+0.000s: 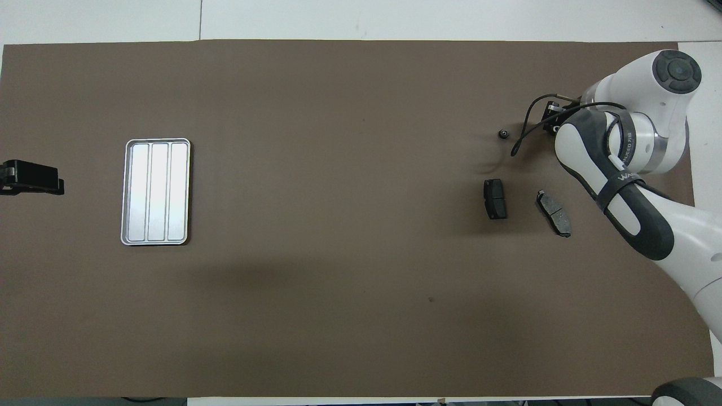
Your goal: Pick bearing gear from pile to tray
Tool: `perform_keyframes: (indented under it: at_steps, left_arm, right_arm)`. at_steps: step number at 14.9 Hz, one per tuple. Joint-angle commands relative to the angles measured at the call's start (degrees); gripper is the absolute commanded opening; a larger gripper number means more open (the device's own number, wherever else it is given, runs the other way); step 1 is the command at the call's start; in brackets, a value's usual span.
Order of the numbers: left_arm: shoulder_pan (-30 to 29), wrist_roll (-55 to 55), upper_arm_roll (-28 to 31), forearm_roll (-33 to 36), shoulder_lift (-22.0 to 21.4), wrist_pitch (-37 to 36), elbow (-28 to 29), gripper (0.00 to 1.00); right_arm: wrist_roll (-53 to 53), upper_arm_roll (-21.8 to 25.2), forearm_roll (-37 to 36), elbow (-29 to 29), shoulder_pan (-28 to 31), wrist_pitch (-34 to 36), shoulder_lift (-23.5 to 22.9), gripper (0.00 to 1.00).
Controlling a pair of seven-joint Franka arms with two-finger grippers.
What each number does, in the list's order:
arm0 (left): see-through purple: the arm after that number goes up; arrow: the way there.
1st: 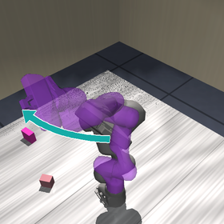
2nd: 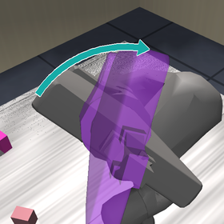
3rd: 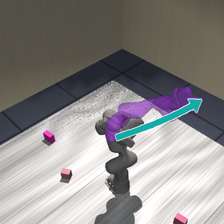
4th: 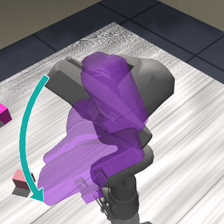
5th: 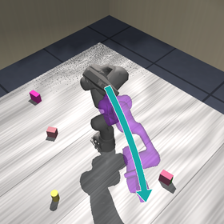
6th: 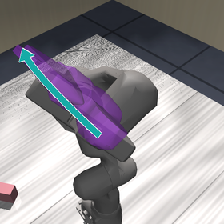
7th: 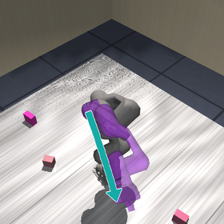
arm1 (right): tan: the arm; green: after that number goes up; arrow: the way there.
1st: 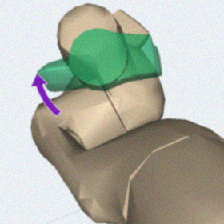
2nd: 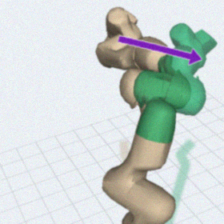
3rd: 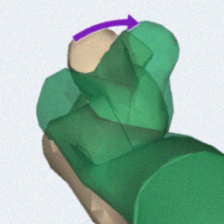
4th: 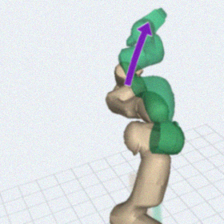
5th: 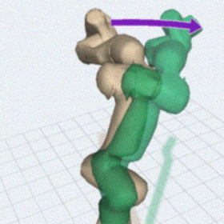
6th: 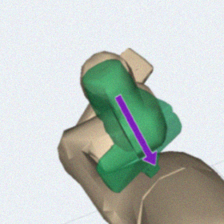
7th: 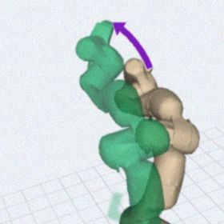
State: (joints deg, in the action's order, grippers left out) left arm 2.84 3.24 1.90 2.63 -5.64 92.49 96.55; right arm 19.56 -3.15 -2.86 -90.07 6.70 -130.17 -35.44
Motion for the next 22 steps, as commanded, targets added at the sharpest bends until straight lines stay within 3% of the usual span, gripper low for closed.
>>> perform_keyframes:
  at_steps: [1,4,5,8,11,13,17,22]
  left_arm:
    - [0.9,0.5,0.5,-0.4,-1.2,-0.6,0.9,1.0]
    - [0.9,0.4,0.4,-0.4,-1.7,-1.0,1.1,1.0]
    - [0.6,0.3,0.5,-0.4,-1.7,-1.1,1.1,1.0]
    - [0.8,1.5,0.5,-0.4,-2.1,-3.4,1.4,1.0]
    - [-0.4,9.3,1.6,-0.2,-3.4,-10.5,1.5,1.0]
    - [-0.9,9.3,1.6,-0.2,-3.8,-10.6,1.7,1.0]
    - [-1.9,9.2,1.7,-0.1,-4.6,-12.5,1.7,1.0]
    - [-2.2,10.3,1.7,-0.1,-6.2,-12.1,4.6,1.0]
  right_arm:
    - [0.8,-0.8,0.5,1.6,0.7,1.1,-1.2,0.27]
    - [0.1,-0.8,0.1,1.6,0.7,1.2,-1.2,0.04]
    - [-0.7,-0.8,0.0,1.6,0.7,1.3,-1.2,0.0]
    - [-2.6,-0.8,-0.3,1.7,0.5,2.7,-0.8,0.0]
    - [-2.7,-0.7,-0.5,2.2,-0.1,4.3,0.0,0.0]
    - [-2.7,-0.8,-0.5,2.8,-0.4,6.8,1.0,0.0]
    - [-5.1,-1.0,-2.7,3.3,-1.2,11.2,4.4,0.0]
    - [-9.5,-1.0,-2.6,3.3,-1.4,21.8,12.1,0.0]
